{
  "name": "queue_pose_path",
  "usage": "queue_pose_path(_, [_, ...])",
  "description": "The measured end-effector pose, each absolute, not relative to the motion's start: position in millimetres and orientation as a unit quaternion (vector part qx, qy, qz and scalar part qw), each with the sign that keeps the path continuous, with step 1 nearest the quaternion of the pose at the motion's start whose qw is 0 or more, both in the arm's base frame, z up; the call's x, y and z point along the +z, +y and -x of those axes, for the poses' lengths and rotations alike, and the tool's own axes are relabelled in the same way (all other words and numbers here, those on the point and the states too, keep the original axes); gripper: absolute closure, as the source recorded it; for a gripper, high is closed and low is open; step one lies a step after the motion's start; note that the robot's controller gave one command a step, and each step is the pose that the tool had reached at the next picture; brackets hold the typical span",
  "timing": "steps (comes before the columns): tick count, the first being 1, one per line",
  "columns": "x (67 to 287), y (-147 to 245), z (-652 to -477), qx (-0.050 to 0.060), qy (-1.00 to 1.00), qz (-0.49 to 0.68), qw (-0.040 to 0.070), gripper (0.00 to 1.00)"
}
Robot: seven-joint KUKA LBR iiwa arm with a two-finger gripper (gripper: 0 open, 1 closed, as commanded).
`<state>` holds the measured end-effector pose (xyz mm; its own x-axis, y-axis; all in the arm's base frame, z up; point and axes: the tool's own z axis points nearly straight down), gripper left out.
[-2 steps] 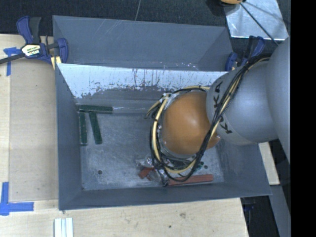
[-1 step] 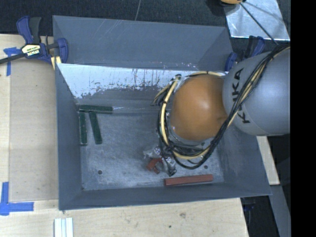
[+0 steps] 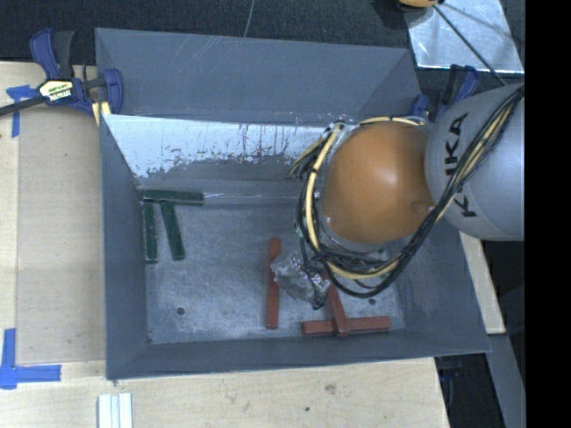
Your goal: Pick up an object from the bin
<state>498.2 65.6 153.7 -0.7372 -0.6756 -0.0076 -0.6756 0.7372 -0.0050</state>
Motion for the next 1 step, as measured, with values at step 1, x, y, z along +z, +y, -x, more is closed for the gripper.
queue_pose_path(1, [187.9,66.3,-493.9,0.001,0.932,0.362,-0.003,1.0])
